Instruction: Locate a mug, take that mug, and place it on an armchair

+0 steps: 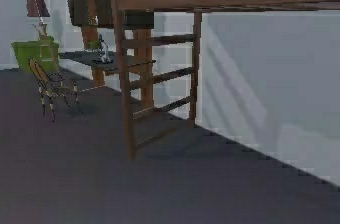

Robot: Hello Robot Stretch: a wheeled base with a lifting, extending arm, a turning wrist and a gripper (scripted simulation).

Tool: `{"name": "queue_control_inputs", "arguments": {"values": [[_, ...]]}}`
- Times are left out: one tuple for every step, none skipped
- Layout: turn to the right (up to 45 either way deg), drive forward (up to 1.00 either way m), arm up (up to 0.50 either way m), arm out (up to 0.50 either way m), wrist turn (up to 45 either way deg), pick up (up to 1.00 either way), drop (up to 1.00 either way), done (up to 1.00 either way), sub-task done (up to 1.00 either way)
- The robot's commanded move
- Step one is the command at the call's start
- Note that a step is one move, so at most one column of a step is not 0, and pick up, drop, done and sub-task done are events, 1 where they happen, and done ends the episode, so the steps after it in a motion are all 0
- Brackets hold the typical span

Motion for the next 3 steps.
{"name": "queue_control_inputs", "arguments": {"values": [[-42.0,0.0,0.0,0.0,0.0,0.0,0.0,0.0,0.0],[-3.0,0.0,0.0,0.0,0.0,0.0,0.0,0.0,0.0],[0.0,1.0,0.0,0.0,0.0,0.0,0.0,0.0,0.0]]}}
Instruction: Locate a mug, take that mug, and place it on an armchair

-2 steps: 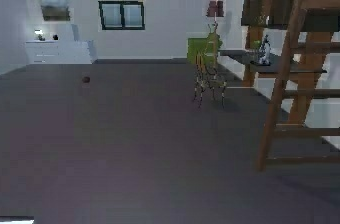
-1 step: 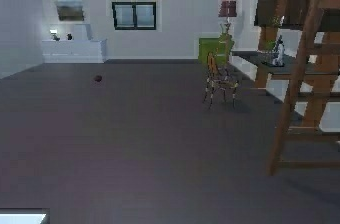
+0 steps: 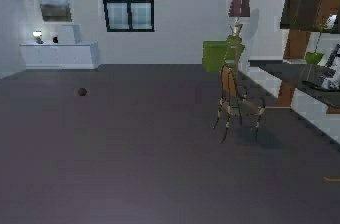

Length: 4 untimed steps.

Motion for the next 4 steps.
{"name": "queue_control_inputs", "arguments": {"values": [[0.0,1.0,0.0,0.0,0.0,0.0,0.0,0.0,0.0],[0.0,1.0,0.0,0.0,0.0,0.0,0.0,0.0,0.0],[0.0,0.85,0.0,0.0,0.0,0.0,0.0,0.0,0.0],[6.0,0.0,0.0,0.0,0.0,0.0,0.0,0.0,0.0]]}}
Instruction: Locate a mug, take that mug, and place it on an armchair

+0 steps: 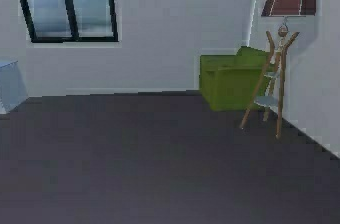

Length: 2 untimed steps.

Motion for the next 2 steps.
{"name": "queue_control_inputs", "arguments": {"values": [[0.0,1.0,0.0,0.0,0.0,0.0,0.0,0.0,0.0],[0.0,1.0,0.0,0.0,0.0,0.0,0.0,0.0,0.0]]}}
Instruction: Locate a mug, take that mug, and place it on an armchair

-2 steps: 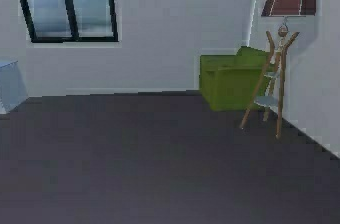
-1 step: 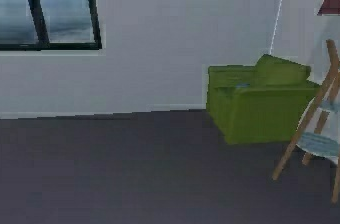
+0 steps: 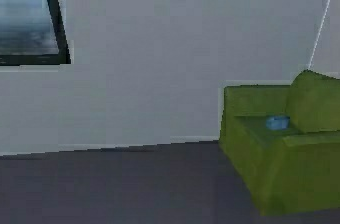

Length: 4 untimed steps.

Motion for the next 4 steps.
{"name": "queue_control_inputs", "arguments": {"values": [[0.0,1.0,0.0,0.0,0.0,0.0,0.0,0.0,0.0],[6.0,0.0,0.0,0.0,0.0,0.0,0.0,0.0,0.0],[3.0,0.0,0.0,0.0,0.0,0.0,0.0,0.0,0.0],[0.0,0.45,0.0,0.0,0.0,0.0,0.0,0.0,0.0]]}}
